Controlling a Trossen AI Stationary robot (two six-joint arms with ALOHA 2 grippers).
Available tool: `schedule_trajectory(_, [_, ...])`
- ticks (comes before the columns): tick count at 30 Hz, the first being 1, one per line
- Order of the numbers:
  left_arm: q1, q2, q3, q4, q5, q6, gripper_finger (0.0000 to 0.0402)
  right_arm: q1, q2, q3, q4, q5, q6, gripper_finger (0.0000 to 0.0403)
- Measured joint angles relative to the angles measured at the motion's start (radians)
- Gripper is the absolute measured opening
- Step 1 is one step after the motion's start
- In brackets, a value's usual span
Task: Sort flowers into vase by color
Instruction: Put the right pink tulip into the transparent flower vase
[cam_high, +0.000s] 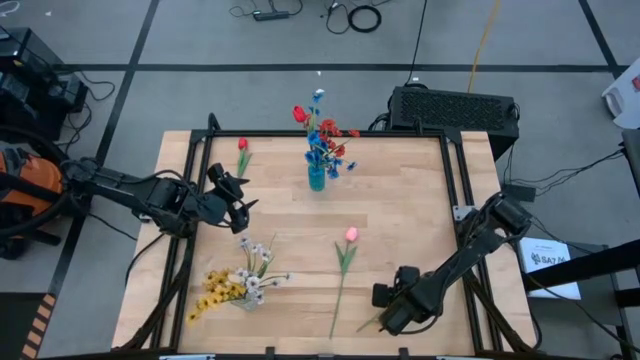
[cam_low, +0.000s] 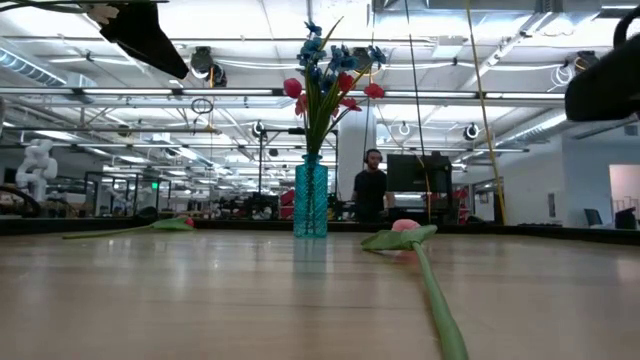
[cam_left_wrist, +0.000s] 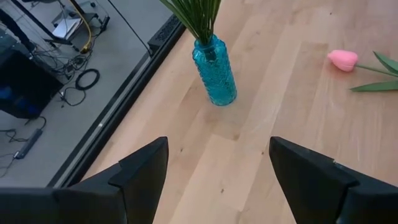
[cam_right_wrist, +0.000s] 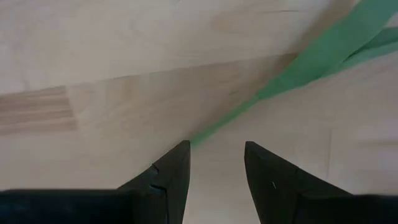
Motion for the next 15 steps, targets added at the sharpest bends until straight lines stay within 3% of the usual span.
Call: schedule_trajectory(15, [0.000,0.000,0.000,0.001,0.008,-0.009,0.0286,-0.020,0.117,0.006,0.048,0.026,-0.025,0.0128])
